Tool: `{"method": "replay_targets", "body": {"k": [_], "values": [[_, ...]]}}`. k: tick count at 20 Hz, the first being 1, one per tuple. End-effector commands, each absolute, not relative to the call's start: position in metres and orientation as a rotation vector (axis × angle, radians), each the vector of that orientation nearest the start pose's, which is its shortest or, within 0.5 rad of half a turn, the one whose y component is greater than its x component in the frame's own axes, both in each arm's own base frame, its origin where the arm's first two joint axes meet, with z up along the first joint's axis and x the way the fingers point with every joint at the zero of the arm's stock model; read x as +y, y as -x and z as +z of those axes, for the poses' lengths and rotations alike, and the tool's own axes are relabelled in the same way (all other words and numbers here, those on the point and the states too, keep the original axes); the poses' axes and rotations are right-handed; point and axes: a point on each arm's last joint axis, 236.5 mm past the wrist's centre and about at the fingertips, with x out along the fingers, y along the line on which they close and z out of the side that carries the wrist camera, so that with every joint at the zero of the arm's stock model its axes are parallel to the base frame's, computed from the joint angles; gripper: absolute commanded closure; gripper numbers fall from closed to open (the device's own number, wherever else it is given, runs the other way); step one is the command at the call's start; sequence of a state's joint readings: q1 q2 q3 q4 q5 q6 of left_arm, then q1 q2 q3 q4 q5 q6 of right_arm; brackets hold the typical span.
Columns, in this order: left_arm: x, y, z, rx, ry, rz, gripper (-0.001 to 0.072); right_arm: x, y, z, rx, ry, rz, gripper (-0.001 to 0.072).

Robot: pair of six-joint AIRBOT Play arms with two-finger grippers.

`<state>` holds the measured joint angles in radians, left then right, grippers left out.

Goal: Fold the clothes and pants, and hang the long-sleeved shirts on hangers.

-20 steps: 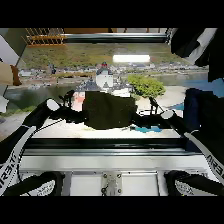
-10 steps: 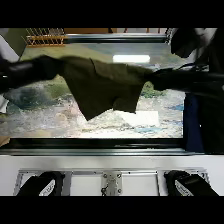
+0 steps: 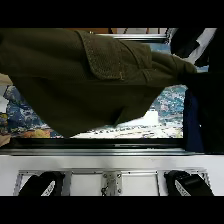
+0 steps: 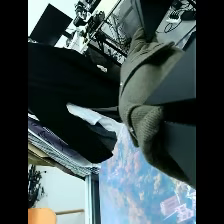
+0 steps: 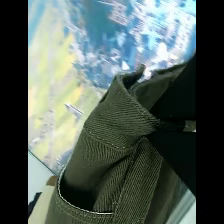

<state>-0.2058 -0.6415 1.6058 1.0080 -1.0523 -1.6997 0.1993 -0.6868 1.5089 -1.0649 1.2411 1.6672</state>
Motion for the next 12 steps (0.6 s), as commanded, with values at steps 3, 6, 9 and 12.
{"method": "replay_targets", "body": {"k": [3,6,9,12], "values": [[-0.142,-0.302,0.344,0.545,0.412,-0.433,0.0681,0.167,-0.265,0.282,0.893,-0.432,0.512,0.068],[-0.159,-0.372,0.214,0.844,0.456,-0.349,0.0682,0.176,-0.316,0.188,1.158,-0.406,0.452,0.0679],[-0.178,-0.437,0.108,1.007,0.525,-0.302,0.0681,0.18,-0.381,0.095,1.272,-0.338,0.422,0.068],[-0.195,-0.493,0.071,1.033,0.618,-0.313,0.0681,0.172,-0.441,0.047,1.216,-0.311,0.338,0.068]]}}
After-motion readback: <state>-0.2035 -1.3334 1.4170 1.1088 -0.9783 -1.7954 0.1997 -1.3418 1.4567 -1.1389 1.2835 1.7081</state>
